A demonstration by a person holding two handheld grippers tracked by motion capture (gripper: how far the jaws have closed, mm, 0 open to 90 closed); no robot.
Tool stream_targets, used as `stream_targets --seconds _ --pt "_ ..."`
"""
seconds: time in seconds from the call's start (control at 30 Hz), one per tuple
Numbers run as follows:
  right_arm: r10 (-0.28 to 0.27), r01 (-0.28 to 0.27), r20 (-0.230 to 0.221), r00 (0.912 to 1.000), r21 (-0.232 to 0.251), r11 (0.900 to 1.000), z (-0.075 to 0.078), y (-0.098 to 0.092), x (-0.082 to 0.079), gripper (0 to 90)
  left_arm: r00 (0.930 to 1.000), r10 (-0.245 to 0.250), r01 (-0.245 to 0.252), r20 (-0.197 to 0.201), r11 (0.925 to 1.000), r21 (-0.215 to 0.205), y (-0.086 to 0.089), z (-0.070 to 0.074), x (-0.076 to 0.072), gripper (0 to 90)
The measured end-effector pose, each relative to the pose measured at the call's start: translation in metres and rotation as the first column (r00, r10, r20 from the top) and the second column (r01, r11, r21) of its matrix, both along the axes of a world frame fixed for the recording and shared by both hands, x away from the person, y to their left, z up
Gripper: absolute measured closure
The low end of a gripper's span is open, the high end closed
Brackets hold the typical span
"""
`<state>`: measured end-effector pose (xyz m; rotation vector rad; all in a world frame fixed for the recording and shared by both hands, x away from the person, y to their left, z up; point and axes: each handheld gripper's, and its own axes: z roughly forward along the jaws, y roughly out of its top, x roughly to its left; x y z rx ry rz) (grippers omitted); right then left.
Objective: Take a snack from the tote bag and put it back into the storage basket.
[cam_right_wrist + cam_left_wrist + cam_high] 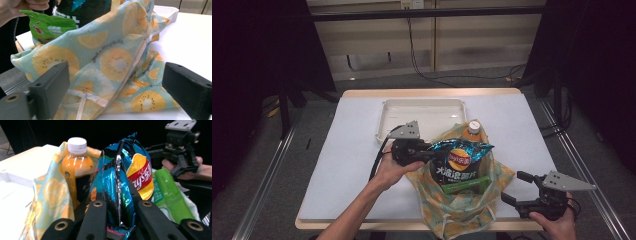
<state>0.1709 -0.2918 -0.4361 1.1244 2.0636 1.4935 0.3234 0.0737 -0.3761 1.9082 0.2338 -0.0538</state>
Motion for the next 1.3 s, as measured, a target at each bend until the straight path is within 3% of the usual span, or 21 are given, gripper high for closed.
stream_targets --seconds 0.1,0.27,0.47,0.5,0.8,0.93,0.97,1.2,1.3 --pt "-0.004 0.004 0.005 1.0 0.004 1.0 0.001 0.0 0.0 3.1 0.9998 -0.013 0.013 0.015 0.9999 0.002 -0.001 0.004 -0.002 83.7" --pt "-0.001 0.001 0.019 0.9998 0.016 1.0 0.002 -0.001 -0.001 1.8 0.9998 -0.007 0.007 0.021 0.9994 -0.033 0.003 0.015 -0.003 84.0" --pt "-0.002 0.002 0.027 0.9996 0.019 1.0 0.002 -0.001 -0.001 0.5 0.9996 0.007 -0.006 0.027 0.9994 -0.034 0.008 0.024 -0.002 83.8" --pt "0.0 0.0 0.032 0.9995 0.017 1.0 0.002 -0.002 -0.001 0.1 0.9996 0.003 -0.002 0.027 0.9987 -0.05 0.008 0.026 -0.002 83.9" --pt "0.006 -0.006 0.021 0.9998 0.032 0.999 0.002 -0.002 0.0 0.0 0.998 0.014 -0.01 0.062 0.9976 -0.069 0.011 0.048 -0.001 83.7" --pt "0.009 -0.009 0.025 0.9997 0.02 1.0 0.002 -0.001 -0.001 0.0 0.9975 0.016 -0.011 0.068 0.9979 -0.064 0.012 0.055 0.001 83.8" --pt "0.007 -0.007 0.024 0.9997 0.02 1.0 0.002 -0.001 -0.001 0.0 0.9968 0.023 -0.02 0.076 0.9988 -0.044 0.012 0.057 0.001 83.8" --pt "-0.003 0.002 0.035 0.9994 0.023 1.0 0.002 -0.002 -0.001 0.3 0.9966 0.029 -0.02 0.077 0.993 -0.116 0.012 0.071 0.002 83.8" --pt "-0.001 0.0 0.034 0.9994 0.024 1.0 0.003 -0.002 -0.001 0.4 0.9949 0.032 -0.021 0.096 0.993 -0.116 0.011 0.08 0.001 83.8"
